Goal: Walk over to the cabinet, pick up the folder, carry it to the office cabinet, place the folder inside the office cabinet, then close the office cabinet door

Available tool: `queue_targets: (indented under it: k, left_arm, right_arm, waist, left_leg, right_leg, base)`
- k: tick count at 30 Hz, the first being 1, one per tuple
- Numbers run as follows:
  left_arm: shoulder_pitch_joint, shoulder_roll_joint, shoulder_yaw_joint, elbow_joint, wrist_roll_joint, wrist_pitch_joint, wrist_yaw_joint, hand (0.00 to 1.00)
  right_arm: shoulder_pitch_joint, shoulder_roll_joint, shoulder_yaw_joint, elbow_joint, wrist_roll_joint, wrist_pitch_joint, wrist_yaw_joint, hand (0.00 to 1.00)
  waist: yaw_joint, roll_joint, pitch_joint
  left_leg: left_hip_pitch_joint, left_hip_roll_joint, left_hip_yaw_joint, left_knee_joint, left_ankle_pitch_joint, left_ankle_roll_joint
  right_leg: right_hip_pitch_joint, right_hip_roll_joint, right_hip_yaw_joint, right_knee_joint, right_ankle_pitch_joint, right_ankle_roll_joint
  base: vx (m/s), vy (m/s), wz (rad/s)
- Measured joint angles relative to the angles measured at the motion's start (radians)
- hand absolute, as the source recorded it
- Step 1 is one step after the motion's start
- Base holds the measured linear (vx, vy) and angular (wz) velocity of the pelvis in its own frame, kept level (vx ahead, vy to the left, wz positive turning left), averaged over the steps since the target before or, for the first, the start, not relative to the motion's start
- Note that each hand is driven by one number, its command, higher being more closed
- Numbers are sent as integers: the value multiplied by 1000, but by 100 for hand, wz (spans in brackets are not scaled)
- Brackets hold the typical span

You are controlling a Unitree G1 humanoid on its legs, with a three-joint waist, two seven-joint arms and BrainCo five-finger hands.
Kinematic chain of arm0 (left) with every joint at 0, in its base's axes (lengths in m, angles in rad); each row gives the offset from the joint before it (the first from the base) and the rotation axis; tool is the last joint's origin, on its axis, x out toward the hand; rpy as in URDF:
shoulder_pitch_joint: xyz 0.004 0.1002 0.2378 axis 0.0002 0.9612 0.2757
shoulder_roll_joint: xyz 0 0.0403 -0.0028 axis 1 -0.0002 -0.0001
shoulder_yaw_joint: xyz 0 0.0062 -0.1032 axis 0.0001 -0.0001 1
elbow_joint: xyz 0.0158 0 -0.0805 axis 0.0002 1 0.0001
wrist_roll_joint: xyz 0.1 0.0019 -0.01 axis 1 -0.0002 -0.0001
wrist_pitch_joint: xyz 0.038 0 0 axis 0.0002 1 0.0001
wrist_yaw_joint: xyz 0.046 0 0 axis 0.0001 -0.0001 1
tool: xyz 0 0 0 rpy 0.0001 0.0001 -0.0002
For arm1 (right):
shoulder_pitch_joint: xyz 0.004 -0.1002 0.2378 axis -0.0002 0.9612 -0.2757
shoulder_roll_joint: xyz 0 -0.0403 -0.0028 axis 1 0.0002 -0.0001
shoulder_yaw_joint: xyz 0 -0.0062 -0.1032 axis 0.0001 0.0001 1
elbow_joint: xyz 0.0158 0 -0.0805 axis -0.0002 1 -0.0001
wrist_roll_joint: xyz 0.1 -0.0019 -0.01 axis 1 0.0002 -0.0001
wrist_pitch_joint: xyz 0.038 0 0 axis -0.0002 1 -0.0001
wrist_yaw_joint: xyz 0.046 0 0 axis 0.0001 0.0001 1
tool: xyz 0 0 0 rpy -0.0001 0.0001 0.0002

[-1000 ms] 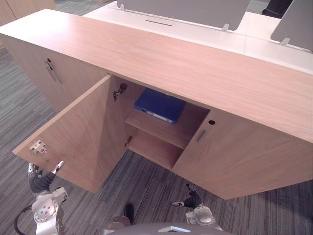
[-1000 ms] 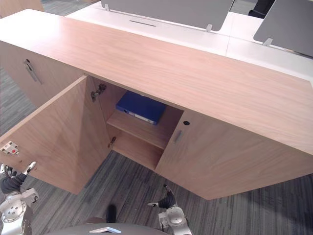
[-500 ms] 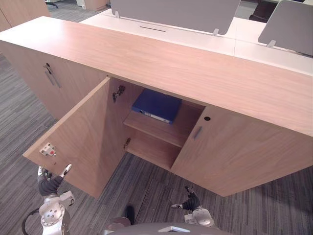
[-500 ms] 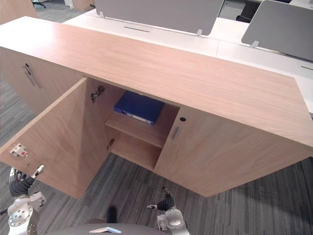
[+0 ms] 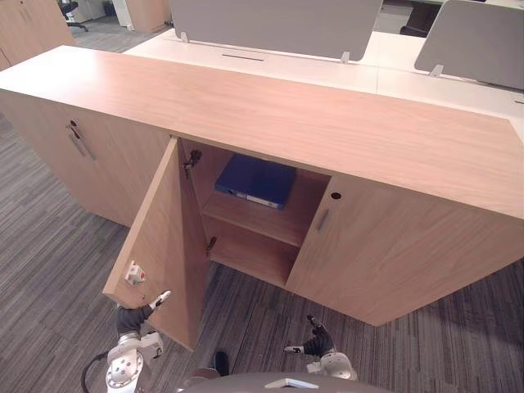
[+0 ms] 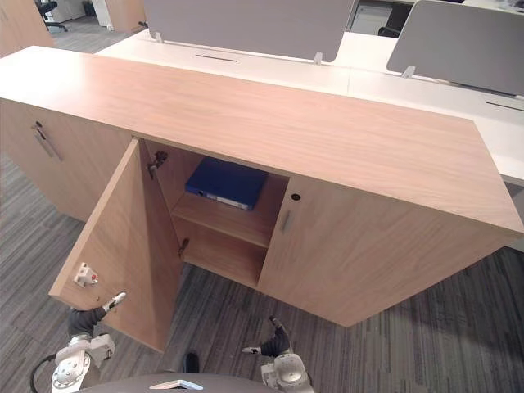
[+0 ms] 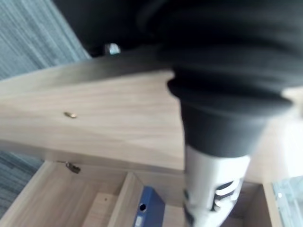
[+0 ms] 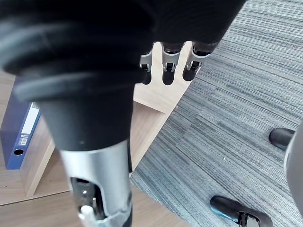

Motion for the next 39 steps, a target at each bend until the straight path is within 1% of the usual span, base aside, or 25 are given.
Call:
queue_targets:
  k: [3,6,8,10,11,13,15,16,17,18,19,20,21,22,24,26,28,29,30,31,33,35,36,37,39]
  left_arm:
    - [3,2,-44,0,-20,0,-15,0]
    - [9,5,-101,0,-44,-1,-46,0]
    - [12,12,-144,0,-45,-2,-66,0]
    - [12,20,-191,-2,-45,-1,-88,0]
    - [16,23,-223,-8,-47,0,-99,0]
    - [18,20,-238,-18,-51,3,-103,0]
    - [5,21,-268,-26,-65,18,-122,0]
    - [-3,24,-279,-26,-66,22,-127,0]
    - [-22,28,-294,-28,-71,28,-144,0]
    - [-29,29,-305,-31,-75,29,-145,0]
    - [-42,28,-332,-39,-76,29,-145,0]
    - [-46,30,-355,-45,-74,29,-144,0]
    - [-51,33,-414,-68,-64,28,-147,0]
    - [-59,38,-465,-94,-62,27,-168,0]
    - [-79,27,-464,-105,-53,25,-159,0]
    - [-101,52,-464,-106,-50,24,-166,0]
    - [-129,92,-442,-105,-28,24,-185,0]
    - [-139,98,-435,-104,-22,24,-188,0]
    - [-159,104,-410,-92,-14,25,-179,0]
    - [-184,109,-387,-70,-11,25,-174,0]
    - [-228,108,-371,-44,37,26,-136,0]
    - [-284,106,-361,-17,112,29,-83,0]
    - [-291,101,-362,-16,129,29,-72,0]
    - [-310,91,-362,-15,168,29,-49,0]
    - [-333,86,-361,-8,192,30,-29,0]
  right_arm:
    - [2,-1,0,-1,0,0,0,0]
    - [6,-2,0,-3,0,0,0,0]
    - [8,-3,0,-13,0,0,0,0]
    - [10,-3,1,-31,0,0,1,0]
    - [11,-4,1,-42,0,0,2,0]
    - [10,-5,2,-42,0,0,2,0]
    - [10,-5,7,-47,0,0,3,0]
    - [11,-7,10,-52,0,0,3,0]
    - [13,-11,18,-65,0,0,4,0]
    - [16,-12,19,-75,1,0,4,0]
    - [21,-13,19,-86,1,-2,8,0]
    - [23,-16,19,-86,1,-2,12,0]
    - [30,-21,19,-86,1,-2,17,0]
    - [33,-24,19,-86,1,-2,18,0]
    - [36,-27,18,-86,1,-2,18,0]
    - [38,-32,18,-86,2,-2,16,0]
    - [34,-40,18,-86,2,-2,16,0]
    - [34,-40,19,-86,2,-2,16,0]
    - [33,-40,19,-86,3,-3,20,0]
    - [30,-39,20,-87,3,-3,20,0]
    - [26,-39,20,-87,3,-3,21,0]
    - [21,-38,21,-86,3,-3,21,0]
    - [18,-38,20,-85,3,-3,20,0]
    - [16,-37,20,-85,3,-4,20,0]
    - [16,-36,19,-85,3,-4,20,0]
  waist:
    - [0,7,0]
    - [0,18,0]
    - [-9,25,-1]
    - [-23,28,-2]
    - [-36,29,-3]
    - [-39,30,-4]
    - [-60,29,-7]
    - [-65,31,-8]
    - [-80,32,-13]
    - [-86,32,-13]
    - [-98,32,-13]
    - [-100,33,-17]
    - [-105,34,-29]
    - [-115,36,-36]
    - [-129,35,-38]
    - [-137,39,-41]
    - [-153,43,-42]
    - [-155,43,-42]
    - [-159,43,-42]
    - [-170,44,-42]
    - [-180,44,-42]
    - [-194,44,-41]
    - [-200,44,-41]
    - [-206,43,-41]
    - [-208,42,-40]
  left_leg:
    - [0,2,1,0,1,-1]
    - [-6,7,18,0,0,0]
    - [-12,10,24,0,-2,4]
    - [-13,13,37,0,-2,4]
    - [-15,19,56,0,-3,4]
    - [-18,25,75,0,-4,4]
    - [-15,32,103,0,-8,1]
    - [-15,34,110,0,-10,0]
    - [-14,39,136,1,-15,-4]
    - [-11,40,147,1,-17,-6]
    - [-2,41,166,1,-22,-8]
    - [2,41,178,1,-26,-7]
    - [5,41,194,1,-28,-4]
    - [8,40,206,1,-30,0]
    - [17,40,217,1,-36,1]
    - [21,43,230,1,-41,-2]
    - [24,46,243,1,-47,-7]
    - [27,48,249,1,-48,-8]
    - [35,52,268,1,-53,-12]
    - [38,54,277,1,-55,-14]
    - [37,55,288,0,-55,-15]
    - [35,55,291,0,-55,-15]
    - [35,54,291,0,-55,-15]
    - [35,53,292,0,-55,-15]
    - [35,52,293,0,-56,-15]
  right_leg:
    - [-1,3,4,1,0,0]
    - [-19,7,27,5,-2,3]
    - [-30,11,43,7,-2,3]
    - [-37,14,59,8,-1,2]
    - [-55,19,83,16,0,1]
    - [-66,23,101,16,2,-3]
    - [-78,30,132,15,7,-11]
    - [-83,31,140,15,9,-14]
    - [-96,35,167,15,15,-20]
    - [-99,38,176,14,18,-25]
    - [-99,39,196,11,30,-22]
    - [-99,39,204,8,34,-19]
    - [-102,38,221,0,42,-10]
    - [-101,37,228,-8,51,-3]
    - [-93,38,240,-15,55,-1]
    - [-93,39,249,-20,56,-1]
    - [-93,42,260,-28,59,-2]
    - [-93,44,267,-28,59,-3]
    - [-93,46,281,-29,62,-4]
    - [-95,47,293,-31,66,-4]
    - [-99,47,301,-36,72,-4]
    - [-99,47,303,-47,80,-3]
    - [-99,47,303,-48,80,-2]
    - [-99,46,303,-52,81,-2]
    - [-99,46,304,-56,82,-1]
  base:
    - [-9,-1,-1]
    - [-28,4,-14]
    - [-16,8,-16]
    - [-7,10,-20]
    - [-5,6,-36]
    - [1,2,-37]
    - [16,2,-38]
    - [35,10,-54]
    - [41,5,-52]
    - [62,-3,-64]
    - [50,-7,-46]
    - [73,3,-54]
    - [88,13,-41]
    - [95,14,-34]
    - [98,6,-22]
    - [78,-4,-18]
    - [41,-10,-15]
    - [31,-12,-30]
    - [6,-7,-36]
    - [-2,-5,-35]
    - [-21,-2,-19]
    - [-44,-10,-8]
    - [-38,-12,0]
    - [-32,-6,-1]
    - [-35,-6,-3]
